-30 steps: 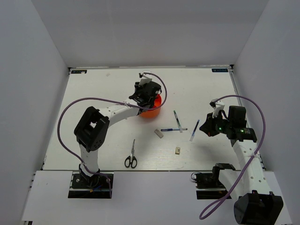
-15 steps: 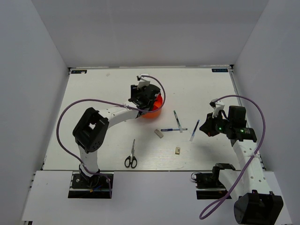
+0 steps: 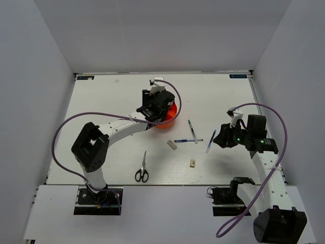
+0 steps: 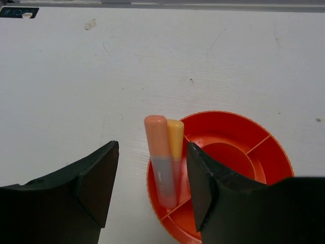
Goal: Sort the stationery into containers
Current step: Place the pen in the storage box, then pick up the pen from the center of the board.
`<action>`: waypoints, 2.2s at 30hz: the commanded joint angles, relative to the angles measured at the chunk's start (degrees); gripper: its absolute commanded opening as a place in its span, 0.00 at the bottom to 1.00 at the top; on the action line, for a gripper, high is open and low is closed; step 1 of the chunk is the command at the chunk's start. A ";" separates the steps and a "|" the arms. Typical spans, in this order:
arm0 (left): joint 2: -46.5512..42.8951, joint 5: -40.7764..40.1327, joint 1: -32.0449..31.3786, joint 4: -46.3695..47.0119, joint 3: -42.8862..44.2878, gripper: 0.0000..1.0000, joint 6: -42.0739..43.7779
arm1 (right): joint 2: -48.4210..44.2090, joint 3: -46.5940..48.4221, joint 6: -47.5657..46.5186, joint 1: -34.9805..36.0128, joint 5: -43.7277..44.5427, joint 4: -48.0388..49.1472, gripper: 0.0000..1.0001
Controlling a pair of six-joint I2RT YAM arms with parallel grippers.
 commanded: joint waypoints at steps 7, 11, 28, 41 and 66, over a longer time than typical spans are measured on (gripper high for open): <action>-20.61 2.57 -1.55 -15.77 -8.85 0.00 -3.97 | 1.23 -0.13 -4.00 0.24 -0.97 2.78 0.13; -33.41 16.37 0.73 -27.18 -16.40 0.07 -9.05 | 8.24 3.63 -5.58 1.82 -2.99 2.61 0.00; -60.96 32.22 10.76 -34.24 -36.63 0.91 -7.06 | 56.07 33.09 -0.57 20.80 15.89 5.42 0.48; -63.69 34.51 10.84 -34.33 -37.42 0.91 -6.44 | 67.05 40.57 1.18 27.31 30.74 5.51 0.36; -64.49 36.18 10.84 -32.49 -38.74 0.91 -5.74 | 45.18 41.35 -2.69 27.66 18.55 13.39 0.00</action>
